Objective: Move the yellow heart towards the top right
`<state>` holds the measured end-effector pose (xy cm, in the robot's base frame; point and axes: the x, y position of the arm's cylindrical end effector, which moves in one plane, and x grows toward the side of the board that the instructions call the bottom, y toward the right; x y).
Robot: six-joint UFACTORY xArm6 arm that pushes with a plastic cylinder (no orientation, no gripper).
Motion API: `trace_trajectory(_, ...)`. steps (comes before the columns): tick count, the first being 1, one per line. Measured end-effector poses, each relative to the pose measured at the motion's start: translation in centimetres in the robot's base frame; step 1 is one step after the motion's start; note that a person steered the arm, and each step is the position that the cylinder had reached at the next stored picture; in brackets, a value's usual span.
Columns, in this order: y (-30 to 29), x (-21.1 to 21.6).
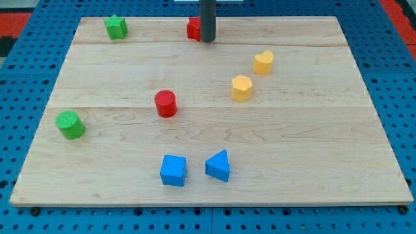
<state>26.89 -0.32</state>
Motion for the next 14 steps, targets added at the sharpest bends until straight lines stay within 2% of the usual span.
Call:
trace_trajectory(2, 1.7, 5.4)
trace_trajectory(3, 6.8, 7.7)
trace_trajectory(4, 10.6, 7.6)
trace_trajectory(6, 14.4, 8.3)
trace_trajectory(7, 15.0, 7.7)
trace_trajectory(8, 15.0, 4.8)
trace_trajectory(9, 16.3, 3.6)
trace_trajectory(10, 17.6, 6.9)
trace_trajectory(11, 19.1, 5.5)
trace_trajectory(12, 19.1, 1.8)
trace_trajectory(13, 19.1, -0.2)
trace_trajectory(14, 19.1, 0.2)
